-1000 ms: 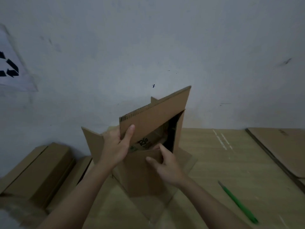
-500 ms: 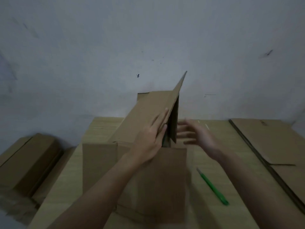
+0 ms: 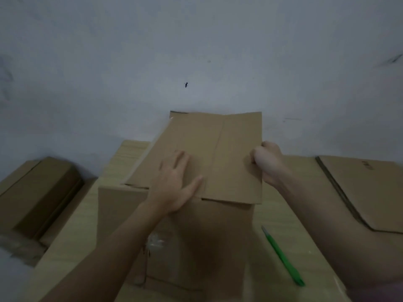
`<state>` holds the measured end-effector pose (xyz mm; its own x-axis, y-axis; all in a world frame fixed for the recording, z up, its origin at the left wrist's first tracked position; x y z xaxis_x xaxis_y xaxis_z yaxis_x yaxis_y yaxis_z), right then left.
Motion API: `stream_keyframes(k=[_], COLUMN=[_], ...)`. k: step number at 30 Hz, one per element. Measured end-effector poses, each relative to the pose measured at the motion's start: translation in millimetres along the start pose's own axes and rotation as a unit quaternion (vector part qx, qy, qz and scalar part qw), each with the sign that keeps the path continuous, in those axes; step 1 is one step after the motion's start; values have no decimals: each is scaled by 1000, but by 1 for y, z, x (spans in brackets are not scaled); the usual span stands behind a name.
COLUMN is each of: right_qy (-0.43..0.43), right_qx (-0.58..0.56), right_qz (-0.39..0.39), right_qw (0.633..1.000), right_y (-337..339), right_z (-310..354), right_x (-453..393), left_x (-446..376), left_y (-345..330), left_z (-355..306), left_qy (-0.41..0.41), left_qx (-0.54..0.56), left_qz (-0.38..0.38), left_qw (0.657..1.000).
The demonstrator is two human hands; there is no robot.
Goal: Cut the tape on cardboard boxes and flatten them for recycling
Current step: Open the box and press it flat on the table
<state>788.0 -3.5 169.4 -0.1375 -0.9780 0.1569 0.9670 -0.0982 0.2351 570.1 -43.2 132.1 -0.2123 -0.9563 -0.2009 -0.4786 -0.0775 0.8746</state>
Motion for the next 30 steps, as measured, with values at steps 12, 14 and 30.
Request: stream_keyframes(k=[12,14,30], right_qy=[33,41,53], right_qx=[353,345,551], right_qz=[24,21,74], right_qw=[935,937,829], right_y=[-67,-77,-166], right_z=[-110,-136,-168], right_x=[-77,-87,-131], left_x=[-43,-43,-88], left_y=[-104,-124,-145], left_z=[125,146,178], left_qy=[88,88,96], left_qx=[-93,-117,-105], left_qz=[160,185,168], left_qw=[979,972,975])
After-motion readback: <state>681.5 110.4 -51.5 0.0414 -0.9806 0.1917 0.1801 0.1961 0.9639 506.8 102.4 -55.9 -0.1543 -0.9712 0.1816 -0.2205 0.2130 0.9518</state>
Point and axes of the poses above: each hand's wrist, its own x-axis away from the middle knuckle, its own y-axis out of the back of the hand, z = x × y, the point moved 6 cm from there along -x, towards the middle knuckle, and after that the axes turned 9 degrees about z, right-handed, at the moved point
